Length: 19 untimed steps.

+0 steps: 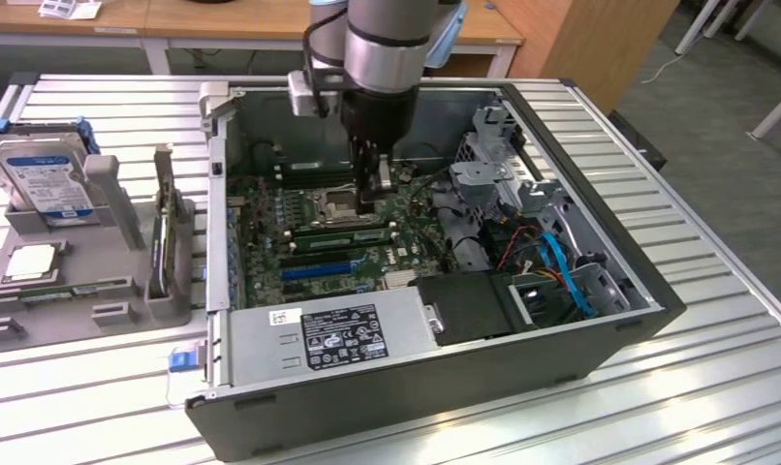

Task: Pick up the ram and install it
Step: 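Press down the ram until it locks into place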

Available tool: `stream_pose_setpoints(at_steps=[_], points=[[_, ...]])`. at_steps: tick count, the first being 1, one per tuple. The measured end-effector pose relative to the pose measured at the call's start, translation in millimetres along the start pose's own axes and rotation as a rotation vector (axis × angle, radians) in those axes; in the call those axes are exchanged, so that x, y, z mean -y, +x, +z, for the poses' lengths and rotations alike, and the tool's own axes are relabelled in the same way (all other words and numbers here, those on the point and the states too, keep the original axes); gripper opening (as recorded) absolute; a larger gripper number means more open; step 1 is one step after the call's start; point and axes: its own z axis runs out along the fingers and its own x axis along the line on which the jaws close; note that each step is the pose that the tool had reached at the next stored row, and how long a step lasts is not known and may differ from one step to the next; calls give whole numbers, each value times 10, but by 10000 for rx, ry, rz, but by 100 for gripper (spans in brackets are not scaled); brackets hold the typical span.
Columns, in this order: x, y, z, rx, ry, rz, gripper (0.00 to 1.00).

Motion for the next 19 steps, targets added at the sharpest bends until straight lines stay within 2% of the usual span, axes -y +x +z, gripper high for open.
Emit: stream_pose_setpoints(at_steps=[16,19], points=[[12,37,-726,0,-6,89,11],[12,38,-746,2,-5,92,11]])
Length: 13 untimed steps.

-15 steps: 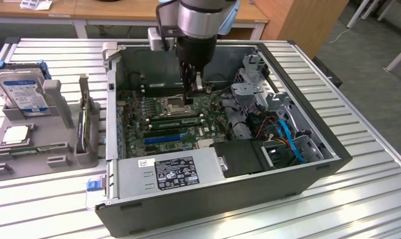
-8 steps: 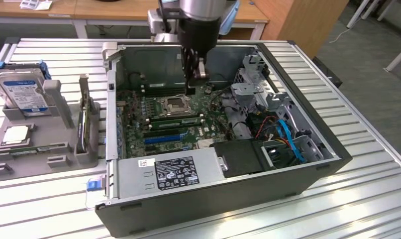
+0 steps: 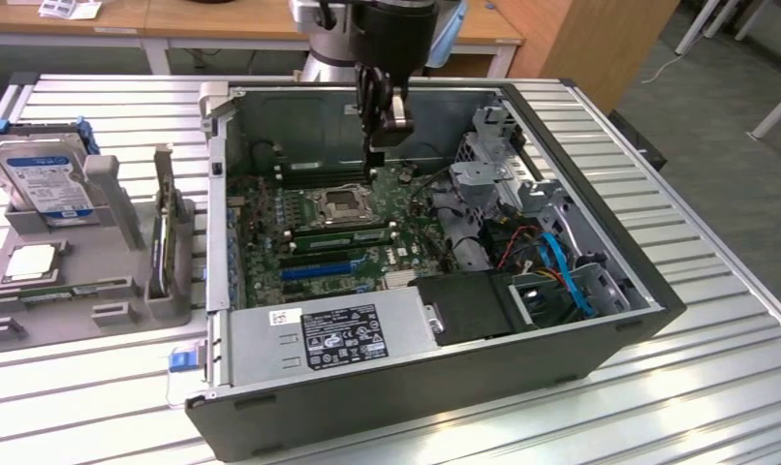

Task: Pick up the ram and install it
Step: 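Press down the ram until it locks into place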

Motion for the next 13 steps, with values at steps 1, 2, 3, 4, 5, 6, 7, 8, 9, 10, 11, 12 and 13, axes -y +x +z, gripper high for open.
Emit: stream_pose_setpoints(at_steps=[1,2,3,4,5,6,7,8,9,10,11,12,13], points=[[0,0,-1,-2,-1,0,11],[0,0,-1,-2,-1,0,11],[1,0,-1,-2,0,0,11],[1,0,-1,-2,-1,1,11],[1,0,-1,-2,-1,1,11],[1,0,-1,-2,-1,1,11],[1,0,-1,-3,-1,2,11],[1,0,-1,-2,-1,2,11],[1,0,-1,-2,-1,2,11],[1,0,-1,-3,-2,4,11],[1,0,-1,-2,-2,6,11],[1,0,-1,-2,-2,7,11],[2,0,-1,-2,-1,6,11]])
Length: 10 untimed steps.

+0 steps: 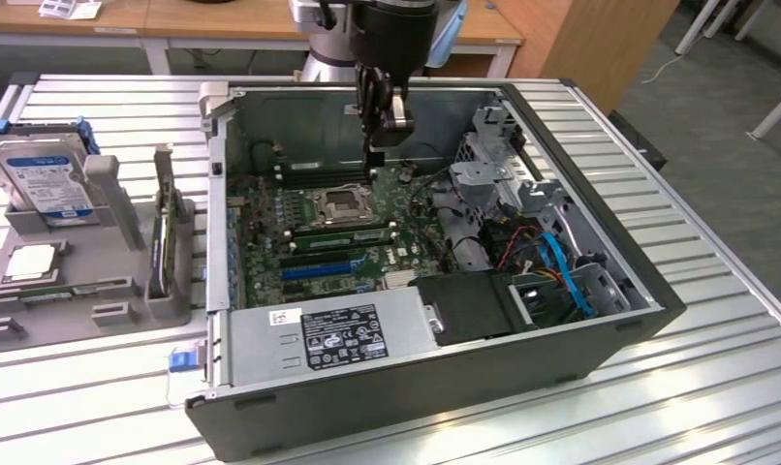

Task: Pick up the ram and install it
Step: 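Press down the ram until it locks into place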

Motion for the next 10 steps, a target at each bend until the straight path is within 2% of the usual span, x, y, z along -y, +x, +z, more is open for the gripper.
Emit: stream_pose_setpoints(at_steps=[10], points=[[0,0,0,1,-4,60,11]])
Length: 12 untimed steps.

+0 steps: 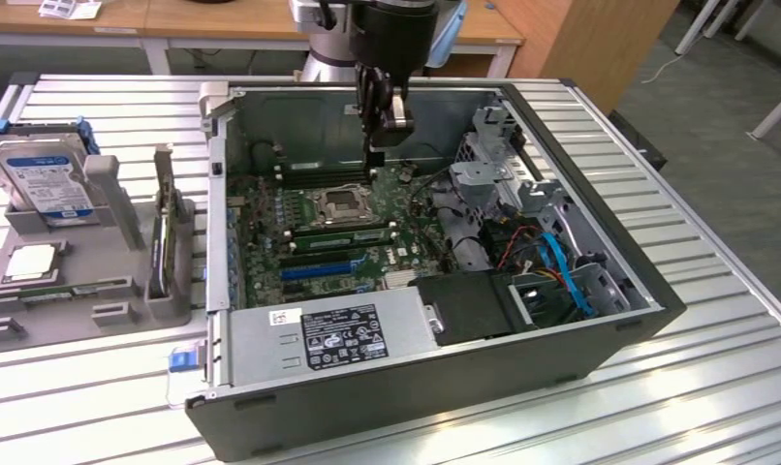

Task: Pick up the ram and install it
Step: 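Press down the ram until it locks into place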

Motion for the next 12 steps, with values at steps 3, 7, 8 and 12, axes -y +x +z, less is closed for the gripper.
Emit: stream_pose_setpoints(at_steps=[3,7,8,12], points=[[0,0,0,3,-28,540,11],[0,0,1,11,-63,1265,11],[0,0,1,13,-72,1455,11],[0,0,2,22,-108,2173,11]])
